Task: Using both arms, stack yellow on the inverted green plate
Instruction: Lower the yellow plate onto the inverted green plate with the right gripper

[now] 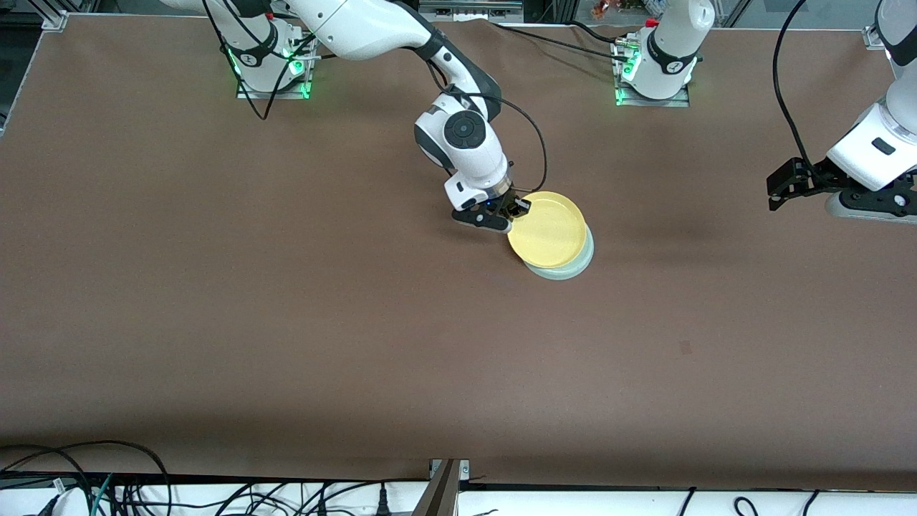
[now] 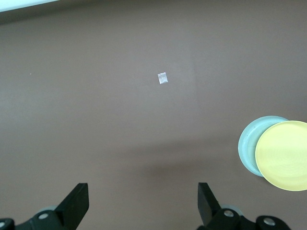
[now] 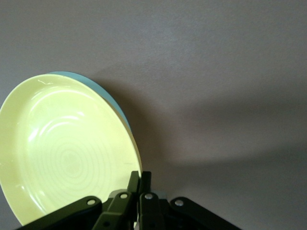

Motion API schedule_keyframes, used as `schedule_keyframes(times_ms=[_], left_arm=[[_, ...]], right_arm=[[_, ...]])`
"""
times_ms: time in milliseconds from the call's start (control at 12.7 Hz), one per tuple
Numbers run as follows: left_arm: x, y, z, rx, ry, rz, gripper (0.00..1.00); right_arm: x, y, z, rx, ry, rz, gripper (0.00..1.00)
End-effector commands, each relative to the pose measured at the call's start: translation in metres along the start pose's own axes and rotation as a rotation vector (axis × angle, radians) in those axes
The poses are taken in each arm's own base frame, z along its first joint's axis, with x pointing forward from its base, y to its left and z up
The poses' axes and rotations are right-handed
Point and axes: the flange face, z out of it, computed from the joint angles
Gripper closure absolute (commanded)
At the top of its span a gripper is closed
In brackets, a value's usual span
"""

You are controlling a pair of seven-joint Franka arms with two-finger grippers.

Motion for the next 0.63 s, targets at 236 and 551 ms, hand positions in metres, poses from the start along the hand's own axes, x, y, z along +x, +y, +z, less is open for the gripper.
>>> schedule_keyframes(times_ms=[236,551], left_arm=[[-0.001,0.0,-0.006,0.021,0.01,0.018,0.0],[-0.001,0.0,-0.006,0.021,0.01,0.018,0.0]], right_arm=[[-0.011,-0.02,0.007,0.028,0.036,0.004,1.0],[-0.01,-0.019,0.014,0.028,0.041,0.014,0.78]])
